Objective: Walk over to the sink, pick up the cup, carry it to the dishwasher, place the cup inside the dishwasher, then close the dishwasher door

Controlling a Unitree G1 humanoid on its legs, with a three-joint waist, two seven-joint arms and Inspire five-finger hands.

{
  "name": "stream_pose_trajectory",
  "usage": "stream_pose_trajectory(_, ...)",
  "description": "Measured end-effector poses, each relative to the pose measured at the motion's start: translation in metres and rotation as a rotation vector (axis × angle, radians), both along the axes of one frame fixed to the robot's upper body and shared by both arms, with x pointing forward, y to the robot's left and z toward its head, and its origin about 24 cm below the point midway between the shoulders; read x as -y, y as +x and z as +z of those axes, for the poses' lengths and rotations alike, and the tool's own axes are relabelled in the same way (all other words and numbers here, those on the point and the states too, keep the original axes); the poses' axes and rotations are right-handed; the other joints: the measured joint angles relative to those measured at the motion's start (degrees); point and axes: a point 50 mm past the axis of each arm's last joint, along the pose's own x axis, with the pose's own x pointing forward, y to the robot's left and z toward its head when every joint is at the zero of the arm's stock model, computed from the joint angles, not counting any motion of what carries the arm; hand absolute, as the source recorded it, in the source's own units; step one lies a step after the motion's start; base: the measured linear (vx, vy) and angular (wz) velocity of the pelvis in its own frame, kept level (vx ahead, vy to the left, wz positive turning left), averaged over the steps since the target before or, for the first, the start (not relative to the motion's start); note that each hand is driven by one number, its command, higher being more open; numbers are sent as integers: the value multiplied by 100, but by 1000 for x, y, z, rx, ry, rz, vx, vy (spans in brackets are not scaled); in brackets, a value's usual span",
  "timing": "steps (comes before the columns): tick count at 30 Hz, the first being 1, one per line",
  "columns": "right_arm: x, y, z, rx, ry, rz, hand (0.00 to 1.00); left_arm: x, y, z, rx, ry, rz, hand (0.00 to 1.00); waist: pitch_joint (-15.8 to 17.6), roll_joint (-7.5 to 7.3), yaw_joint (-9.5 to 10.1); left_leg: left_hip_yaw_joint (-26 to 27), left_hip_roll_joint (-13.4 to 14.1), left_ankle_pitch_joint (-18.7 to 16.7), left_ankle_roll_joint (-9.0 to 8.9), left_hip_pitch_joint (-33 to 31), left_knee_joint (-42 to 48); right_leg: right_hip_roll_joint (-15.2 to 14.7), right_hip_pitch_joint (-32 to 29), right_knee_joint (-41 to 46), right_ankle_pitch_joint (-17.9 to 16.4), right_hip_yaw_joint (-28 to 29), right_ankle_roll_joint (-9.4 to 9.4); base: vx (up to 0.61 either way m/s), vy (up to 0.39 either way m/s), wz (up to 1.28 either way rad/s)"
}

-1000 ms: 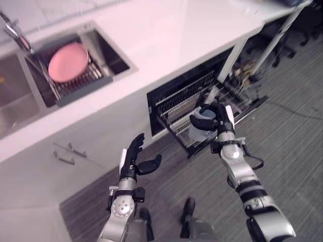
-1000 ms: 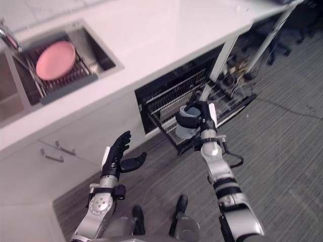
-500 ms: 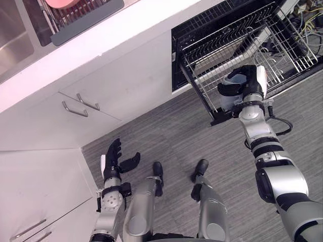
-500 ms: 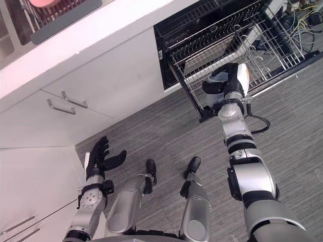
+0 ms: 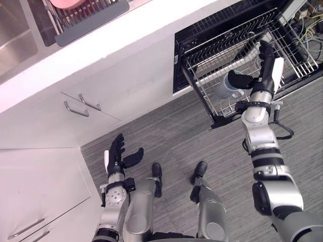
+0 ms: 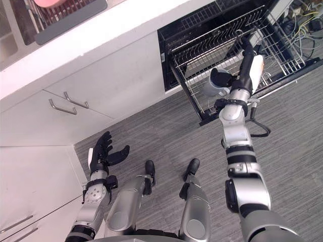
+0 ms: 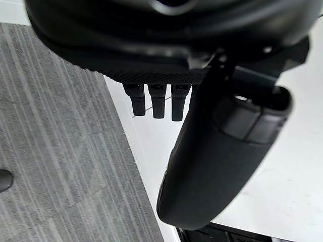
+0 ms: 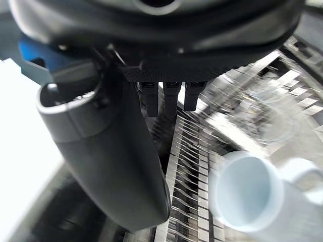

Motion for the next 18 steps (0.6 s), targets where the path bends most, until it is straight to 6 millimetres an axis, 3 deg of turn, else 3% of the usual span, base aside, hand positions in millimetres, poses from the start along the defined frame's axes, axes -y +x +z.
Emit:
stream_pose_trajectory(1,-1,-5,-5,5,14,0,90,0,-1,-1,-5,1,0,90,-10,-19,-24,-23,-13,16,-32,58,-64,-6,52,-13,-14,-27,4,12,-10,25)
stream_pose_trajectory(5,6,-46,-57,-64,123,-60,90,0,-3,-7,-41,0,-11,90,-109,-186,-199,-424,-171,300,-151,401,-654,-84,452,-37,-224,-519,46,47,-19,55)
stream_pose_trajectory(7,9,-63,-71,-82,168,-88,90,-1,-5,-9,-52,1,-12,90,-186,-269,-273,-446,-123,361,-245,497,-895,-154,579,-39,-302,-769,50,89,-24,69)
stream_pose_trajectory(9,9,-76,-67,-43,186,-92,90,0,-8,-16,-87,-3,-22,90,-249,-305,-361,-24,55,413,-243,656,-920,-171,791,-45,-342,-901,57,118,6,39)
stream_pose_trajectory(12,1,-91,-50,66,203,-37,90,-1,-20,-29,-157,11,-31,90,-595,-356,-380,71,30,382,-258,821,-992,-186,934,-92,-353,-875,61,120,46,10)
stream_pose_trajectory(14,-6,-97,-40,133,179,17,90,-5,-29,-36,-192,16,-31,90,-765,-490,-372,109,-30,281,-252,1003,-995,-310,1022,135,-580,-837,150,115,44,6)
stream_pose_trajectory(16,-20,-98,-32,174,143,108,90,-7,-46,-47,-259,25,-38,90,-933,-640,-384,180,-132,-91,-194,1240,-801,-664,1010,1014,-1045,-757,156,54,55,0)
stream_pose_trajectory(18,-27,-96,-31,168,112,155,90,-5,-55,-53,-292,24,-52,90,-977,-640,-387,277,-155,-200,-126,1490,-783,-856,912,1691,-1109,-640,75,62,72,-2)
